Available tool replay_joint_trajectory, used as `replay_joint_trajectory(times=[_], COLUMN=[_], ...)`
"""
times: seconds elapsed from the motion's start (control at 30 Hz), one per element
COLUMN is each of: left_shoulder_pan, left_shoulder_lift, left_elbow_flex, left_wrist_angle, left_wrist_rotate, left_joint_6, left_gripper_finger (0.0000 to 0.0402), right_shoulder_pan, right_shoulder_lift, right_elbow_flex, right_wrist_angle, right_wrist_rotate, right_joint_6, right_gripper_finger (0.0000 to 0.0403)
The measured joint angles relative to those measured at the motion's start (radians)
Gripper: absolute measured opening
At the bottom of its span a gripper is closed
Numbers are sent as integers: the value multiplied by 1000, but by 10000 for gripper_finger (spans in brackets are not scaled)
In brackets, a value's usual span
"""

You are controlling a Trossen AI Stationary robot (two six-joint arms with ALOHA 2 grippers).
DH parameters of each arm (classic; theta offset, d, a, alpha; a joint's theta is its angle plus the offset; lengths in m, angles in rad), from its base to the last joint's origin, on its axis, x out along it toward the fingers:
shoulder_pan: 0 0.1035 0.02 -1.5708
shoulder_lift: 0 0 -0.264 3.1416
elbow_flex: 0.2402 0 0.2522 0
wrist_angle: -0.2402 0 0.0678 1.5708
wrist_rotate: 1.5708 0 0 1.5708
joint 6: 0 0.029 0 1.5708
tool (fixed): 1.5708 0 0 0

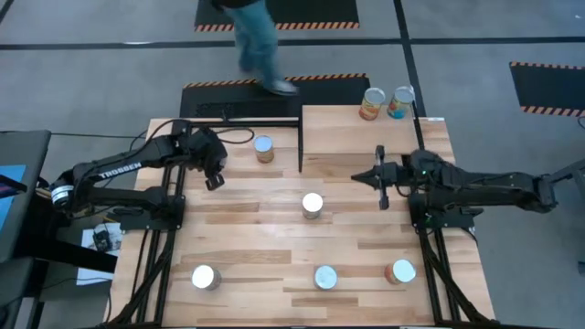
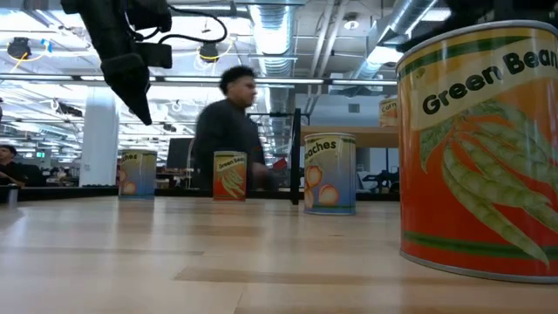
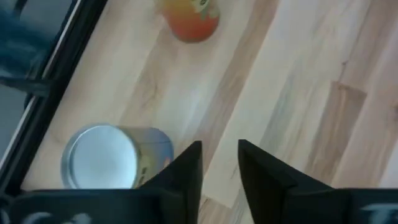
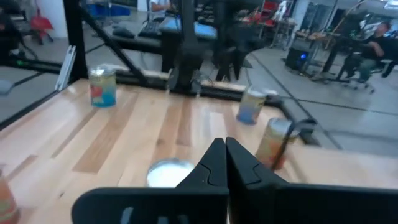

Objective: Pick and place cans onto a shelf
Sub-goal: Put the top canned peaches on the shelf

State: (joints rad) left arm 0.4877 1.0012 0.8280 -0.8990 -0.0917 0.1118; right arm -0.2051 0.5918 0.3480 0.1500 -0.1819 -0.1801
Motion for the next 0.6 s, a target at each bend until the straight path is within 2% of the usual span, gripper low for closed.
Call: replay_joint_trajectory(times=[0.1,0.23,0.4,0.6], left_shoulder_pan=[34,77,134,176], left_shoulder_lift=[8,7,46,143], left_elbow_flex=[0,-1,-1,-1], left_wrist_angle=[-21,-29,-26,20], left_wrist_rotate=[-3,-47,-54,-140], left_joint_6=[7,52,144,271], left_gripper_finger=[119,140,144,145], right_shoulder_pan=[21,47,73,81], right_shoulder_lift=[16,18,16,16], right_elbow_flex=[-49,-61,-61,-61], right_wrist_angle=[89,119,143,145], right_wrist_rotate=[9,34,34,34], right_joint_6=[8,8,-8,-11], right_gripper_finger=[4,4,4,4])
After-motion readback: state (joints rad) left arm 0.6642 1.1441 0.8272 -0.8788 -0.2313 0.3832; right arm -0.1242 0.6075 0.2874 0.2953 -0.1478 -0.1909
